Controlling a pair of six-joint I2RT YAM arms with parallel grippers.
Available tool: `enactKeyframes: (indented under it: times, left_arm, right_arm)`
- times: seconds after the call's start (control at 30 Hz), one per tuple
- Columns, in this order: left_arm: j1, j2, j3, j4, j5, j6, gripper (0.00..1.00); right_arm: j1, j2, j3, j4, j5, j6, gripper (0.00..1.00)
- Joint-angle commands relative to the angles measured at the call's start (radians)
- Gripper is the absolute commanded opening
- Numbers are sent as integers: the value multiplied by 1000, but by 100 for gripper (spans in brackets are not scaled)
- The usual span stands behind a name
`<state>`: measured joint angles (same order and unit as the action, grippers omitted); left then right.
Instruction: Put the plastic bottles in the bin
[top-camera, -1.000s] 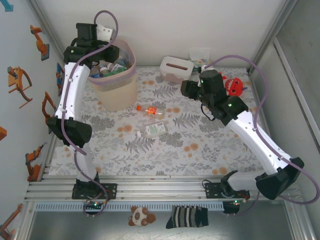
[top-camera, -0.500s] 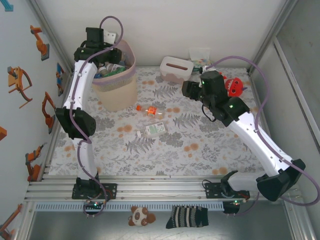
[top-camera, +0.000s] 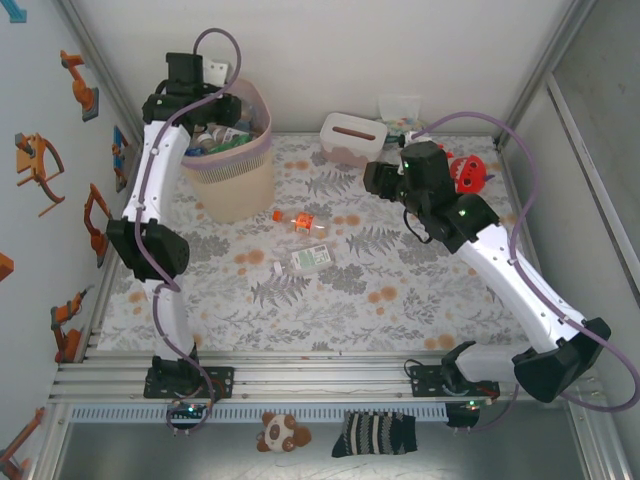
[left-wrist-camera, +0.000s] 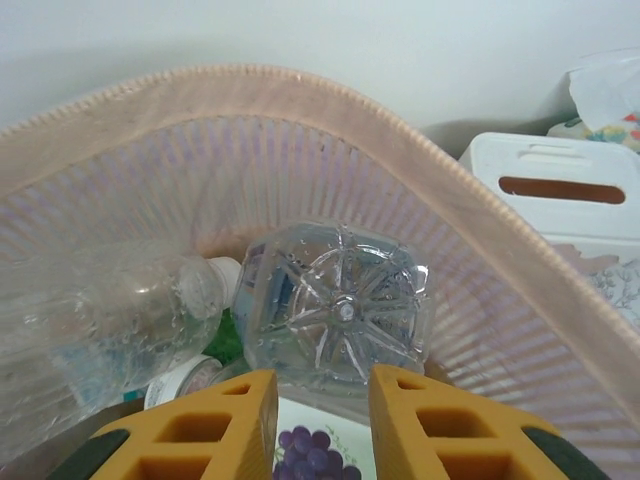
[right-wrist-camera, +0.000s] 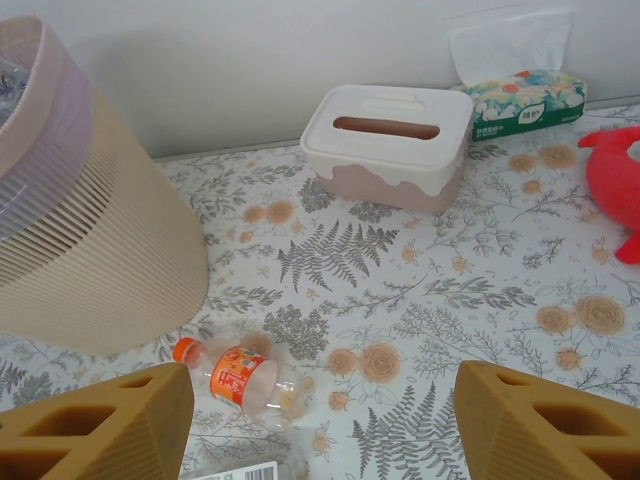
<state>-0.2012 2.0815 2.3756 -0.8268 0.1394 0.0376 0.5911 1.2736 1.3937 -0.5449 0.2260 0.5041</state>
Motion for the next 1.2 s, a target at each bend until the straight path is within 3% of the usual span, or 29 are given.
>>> enactKeyframes:
  times: [0.0,0.37,0.63,0.9,1.17]
  left_arm:
    - [13,-105,-29,21,-66,-18,29]
    - [145,-196,-208,121,-280,-118,29]
    - [194,-94,-136,132,-113,-137,29]
    - [186,71,79,31,3,-111,29]
    - [181,131,69,-28,131,-112,26]
  right_arm:
    - [-7,8,13,8,9,8,69]
    - [-7,18,20,8,-3,9,69]
    - [-7,27,30,3,-11,10,69]
    - [-7,30,33,-3,-6,11,69]
    - [-7,42,42,-5,-16,16,69]
